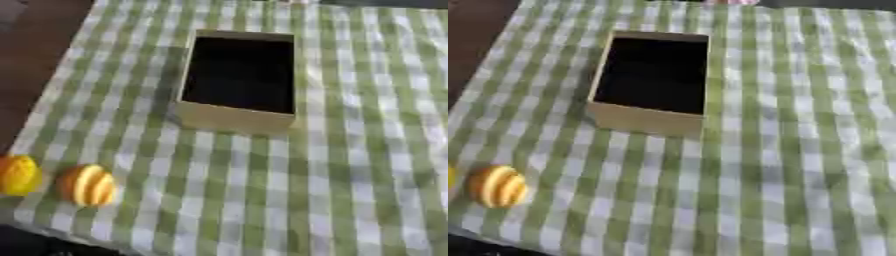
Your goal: Pick up objects on the table and place them in the box.
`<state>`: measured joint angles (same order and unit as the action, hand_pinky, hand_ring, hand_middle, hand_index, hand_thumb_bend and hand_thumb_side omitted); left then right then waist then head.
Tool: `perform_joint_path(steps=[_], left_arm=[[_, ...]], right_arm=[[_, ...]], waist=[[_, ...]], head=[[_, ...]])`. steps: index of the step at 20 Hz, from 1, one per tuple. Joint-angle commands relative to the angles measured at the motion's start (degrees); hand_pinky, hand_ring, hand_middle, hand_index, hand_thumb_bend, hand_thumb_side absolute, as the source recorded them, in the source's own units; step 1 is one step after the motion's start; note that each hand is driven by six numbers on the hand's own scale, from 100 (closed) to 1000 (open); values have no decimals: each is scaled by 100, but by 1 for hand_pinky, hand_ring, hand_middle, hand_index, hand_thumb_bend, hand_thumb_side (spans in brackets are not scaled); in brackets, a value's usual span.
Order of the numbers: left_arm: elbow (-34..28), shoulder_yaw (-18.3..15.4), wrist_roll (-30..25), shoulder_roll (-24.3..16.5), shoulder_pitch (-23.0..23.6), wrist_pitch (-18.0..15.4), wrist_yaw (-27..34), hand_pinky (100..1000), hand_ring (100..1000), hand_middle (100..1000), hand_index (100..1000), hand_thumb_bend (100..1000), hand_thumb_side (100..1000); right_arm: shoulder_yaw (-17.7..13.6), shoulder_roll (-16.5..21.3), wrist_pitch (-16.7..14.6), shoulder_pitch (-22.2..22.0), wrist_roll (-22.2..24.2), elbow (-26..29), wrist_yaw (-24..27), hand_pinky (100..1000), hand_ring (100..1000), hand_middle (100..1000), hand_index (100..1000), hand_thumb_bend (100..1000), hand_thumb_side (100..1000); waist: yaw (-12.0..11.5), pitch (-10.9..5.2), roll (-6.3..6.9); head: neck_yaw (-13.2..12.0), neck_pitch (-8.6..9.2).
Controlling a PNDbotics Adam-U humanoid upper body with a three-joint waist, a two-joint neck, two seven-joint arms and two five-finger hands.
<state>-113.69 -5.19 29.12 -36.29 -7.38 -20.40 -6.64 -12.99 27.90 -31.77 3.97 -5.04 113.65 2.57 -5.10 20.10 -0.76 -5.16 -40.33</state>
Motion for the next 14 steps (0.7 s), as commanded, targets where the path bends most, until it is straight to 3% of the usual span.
perform_joint_path(steps=[1,3,7,14], left_arm=[[-90,-102,25,-217,42,6,-82,658,798,756,839,295,567],[-90,-107,36,-241,77,10,-116,660,798,756,842,295,565],[-90,-291,46,-517,638,179,-499,664,798,757,855,292,577],[-90,-831,-619,-781,1357,1135,-1083,678,798,755,874,338,576]], right_arm=[[-32,107,-2,7,13,95,12,905,833,719,854,100,523],[-33,109,1,6,12,95,9,905,833,719,854,100,523],[-72,137,-12,-47,-19,95,-40,905,833,719,855,100,523],[-114,184,-9,-141,-86,95,-173,906,834,718,854,100,523]], waist=[[-13,-115,24],[-17,-114,26],[-80,-96,54],[-285,-64,109]], head=[[8,-32],[14,-33],[112,-61],[320,-39]])
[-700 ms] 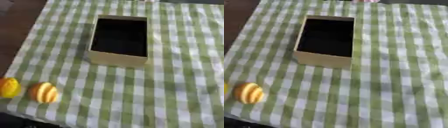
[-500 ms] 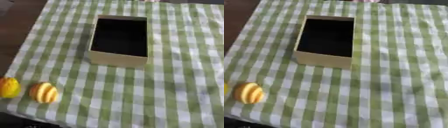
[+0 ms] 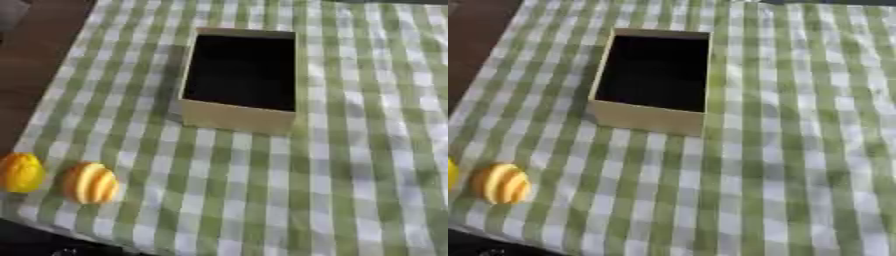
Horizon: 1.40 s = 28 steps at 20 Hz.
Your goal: Pick up objects on the table and place them in the box.
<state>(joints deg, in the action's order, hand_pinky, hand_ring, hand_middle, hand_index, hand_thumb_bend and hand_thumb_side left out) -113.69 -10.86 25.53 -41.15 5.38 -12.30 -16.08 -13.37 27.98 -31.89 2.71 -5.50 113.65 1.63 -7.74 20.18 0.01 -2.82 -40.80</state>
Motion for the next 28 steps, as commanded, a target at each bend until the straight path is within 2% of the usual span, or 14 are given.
perform_joint_path(steps=[1,4,6,10,15,20,23,28], left_arm=[[-90,-325,-430,-339,131,480,-158,682,799,757,878,347,580],[-76,-430,-1111,-492,270,909,-237,690,800,758,889,364,597],[28,-460,-1647,-599,321,1069,-337,702,806,762,891,401,604],[399,-469,-2816,-844,292,995,-397,733,830,776,895,492,571],[686,-464,-4087,-1159,163,906,-434,775,857,795,888,558,455],[797,-323,-4832,-1422,74,877,-596,799,872,778,894,613,320],[800,-200,-5130,-1494,77,798,-672,805,880,788,900,621,170],[977,49,-5395,-1540,160,797,-951,816,868,803,917,625,100]], right_arm=[[-80,178,6,-28,-51,95,-98,907,834,718,855,100,523],[-84,195,13,-62,-75,95,-149,907,834,718,855,100,523],[-87,207,11,-76,-93,95,-174,906,834,718,854,100,523],[-96,212,17,-107,-131,95,-239,906,834,717,854,100,523],[-90,212,29,-127,-177,95,-273,906,832,715,851,100,523],[-76,212,50,-121,-186,95,-268,907,831,713,850,100,523],[-65,210,62,-111,-177,95,-255,907,831,712,849,100,523],[-52,191,92,-103,-160,95,-230,908,829,709,847,100,515]], waist=[[-47,-70,42],[-111,-69,67],[-138,-74,79],[-178,-86,98],[-212,-96,128],[-229,-100,160],[-218,-103,174],[-190,-103,196]], head=[[122,10],[216,-2],[250,-8],[297,-25],[325,-41],[333,-71],[318,-84],[314,-102]])
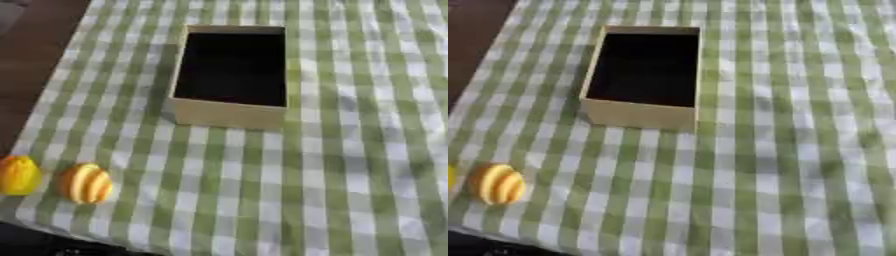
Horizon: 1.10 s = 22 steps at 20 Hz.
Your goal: Pick up objects on the table and place them in the box.
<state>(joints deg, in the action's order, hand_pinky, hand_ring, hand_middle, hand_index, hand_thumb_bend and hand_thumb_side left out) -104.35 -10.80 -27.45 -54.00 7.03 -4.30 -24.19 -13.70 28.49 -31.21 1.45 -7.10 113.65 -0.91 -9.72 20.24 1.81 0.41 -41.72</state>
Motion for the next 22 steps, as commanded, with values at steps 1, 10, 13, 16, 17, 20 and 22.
perform_joint_path(steps=[1,10,13,16,17,20,22], left_arm=[[58,75,-85,-240,-18,10,-206,818,869,803,918,629,100],[328,333,270,-172,-292,259,-589,788,842,786,909,530,100],[381,421,238,-149,-382,248,-560,774,832,774,899,523,100],[423,486,145,-137,-451,219,-515,761,823,764,890,520,100],[451,506,108,-133,-476,215,-505,759,822,763,889,522,100],[572,564,8,-110,-538,207,-489,747,815,757,884,523,100],[638,599,-42,-92,-566,191,-467,740,810,752,880,519,100]], right_arm=[[-11,136,34,30,10,95,33,909,829,709,847,100,523],[26,98,58,41,68,95,55,909,829,706,845,100,523],[37,81,61,52,81,95,72,909,828,705,844,100,523],[43,80,57,69,84,95,93,910,828,705,844,100,523],[46,77,60,75,87,95,101,910,828,705,844,100,523],[53,67,66,81,105,95,114,910,829,705,844,100,523],[51,61,65,86,105,95,127,911,829,705,844,100,523]], waist=[[17,-111,18],[149,-119,15],[184,-111,15],[206,-103,20],[211,-100,21],[228,-96,23],[235,-95,22]], head=[[-11,-12],[-120,-15],[-140,-22],[-158,-26],[-164,-27],[-182,-16],[-187,-13]])
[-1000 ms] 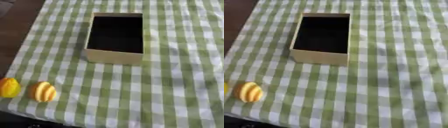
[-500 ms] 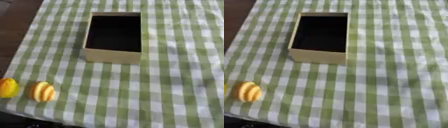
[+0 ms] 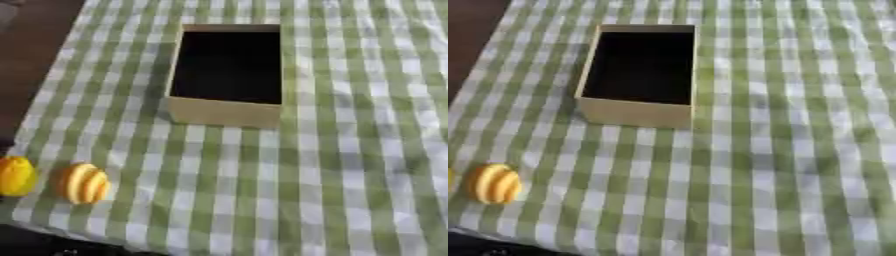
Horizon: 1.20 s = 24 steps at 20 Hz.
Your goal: Pick up objects on the table and place them in the box.
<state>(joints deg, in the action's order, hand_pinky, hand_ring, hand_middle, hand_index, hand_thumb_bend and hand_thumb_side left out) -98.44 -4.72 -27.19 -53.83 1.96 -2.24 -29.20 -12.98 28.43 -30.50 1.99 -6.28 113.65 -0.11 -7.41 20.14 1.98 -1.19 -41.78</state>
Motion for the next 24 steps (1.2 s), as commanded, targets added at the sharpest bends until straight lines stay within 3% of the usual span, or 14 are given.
perform_joint_path(steps=[1,5,11,14,15,16,20,24], left_arm=[[76,14,-86,-101,-76,-24,47,737,808,750,878,515,100],[116,65,-122,-69,-108,-62,94,691,770,705,846,442,109],[49,-7,-145,-49,-110,-5,107,570,650,586,747,215,103],[-100,-103,-98,-52,-159,48,132,563,639,579,741,184,100],[-198,-153,-53,-70,-211,60,144,561,636,580,740,100,191],[-299,-193,-9,-92,-259,75,156,560,634,577,740,169,100],[-862,-249,155,-386,-786,65,333,555,622,565,733,162,100],[-1168,-4,171,-667,-1547,20,590,554,614,560,724,163,100]], right_arm=[[-19,65,-6,37,26,95,51,911,829,705,844,100,523],[-9,59,1,45,50,95,69,911,829,705,845,100,523],[-8,47,19,34,61,95,79,912,829,704,846,100,523],[-11,52,14,29,59,95,82,912,829,704,846,100,523],[-13,55,12,26,56,95,82,912,829,704,846,100,527],[-15,59,9,22,54,95,82,911,829,704,846,100,523],[-18,73,-3,-3,47,95,72,912,829,704,846,100,523],[5,68,23,-8,70,95,80,913,829,703,846,100,523]], waist=[[5,-82,4],[13,-75,-4],[-3,-70,-4],[-8,-76,-6],[-8,-81,-8],[-8,-84,-10],[-11,-104,-6],[-6,-114,9]], head=[[-33,-8],[-37,-13],[-37,-36],[-24,-37],[-19,-39],[-15,-41],[-27,-80],[-48,-101]])
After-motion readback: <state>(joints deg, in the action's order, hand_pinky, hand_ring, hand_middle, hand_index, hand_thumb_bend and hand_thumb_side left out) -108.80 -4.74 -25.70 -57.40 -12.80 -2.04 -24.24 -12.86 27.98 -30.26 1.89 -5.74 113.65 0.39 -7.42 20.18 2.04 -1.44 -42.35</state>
